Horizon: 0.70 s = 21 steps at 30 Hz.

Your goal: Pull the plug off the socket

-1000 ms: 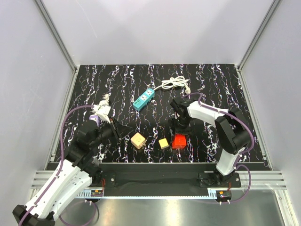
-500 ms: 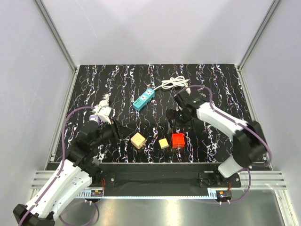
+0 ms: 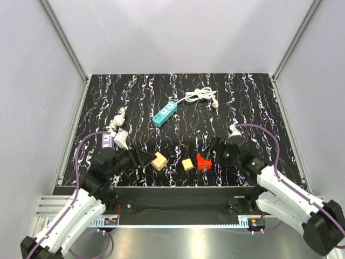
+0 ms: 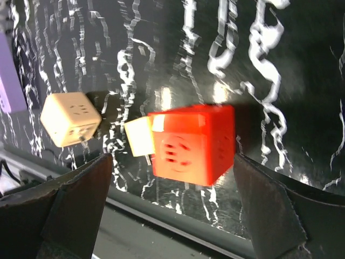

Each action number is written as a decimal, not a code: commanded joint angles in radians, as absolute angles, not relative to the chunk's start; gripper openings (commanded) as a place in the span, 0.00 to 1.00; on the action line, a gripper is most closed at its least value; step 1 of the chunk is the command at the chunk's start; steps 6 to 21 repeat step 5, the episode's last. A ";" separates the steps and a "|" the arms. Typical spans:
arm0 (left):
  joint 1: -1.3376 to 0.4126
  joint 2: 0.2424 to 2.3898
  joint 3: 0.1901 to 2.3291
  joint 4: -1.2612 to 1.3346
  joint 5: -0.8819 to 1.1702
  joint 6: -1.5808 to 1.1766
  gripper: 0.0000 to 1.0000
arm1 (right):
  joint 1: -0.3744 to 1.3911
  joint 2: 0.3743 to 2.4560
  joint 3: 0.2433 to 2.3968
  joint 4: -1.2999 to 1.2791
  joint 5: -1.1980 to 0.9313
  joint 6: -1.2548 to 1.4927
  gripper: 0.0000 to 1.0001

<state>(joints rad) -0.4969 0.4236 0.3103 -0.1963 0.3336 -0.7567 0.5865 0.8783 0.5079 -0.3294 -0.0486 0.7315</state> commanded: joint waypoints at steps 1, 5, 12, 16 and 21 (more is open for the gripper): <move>-0.503 0.371 0.243 -0.056 0.391 -0.825 0.66 | 0.591 0.774 0.384 -0.134 -0.014 0.868 1.00; -0.502 0.296 0.053 0.234 0.533 -0.926 0.68 | 0.591 0.643 0.247 0.025 -0.142 0.939 1.00; -0.502 0.296 0.053 0.234 0.533 -0.926 0.68 | 0.591 0.643 0.247 0.025 -0.142 0.939 1.00; -0.502 0.296 0.053 0.234 0.533 -0.926 0.68 | 0.591 0.643 0.247 0.025 -0.142 0.939 1.00; -0.502 0.296 0.053 0.234 0.533 -0.926 0.68 | 0.591 0.643 0.247 0.025 -0.142 0.939 1.00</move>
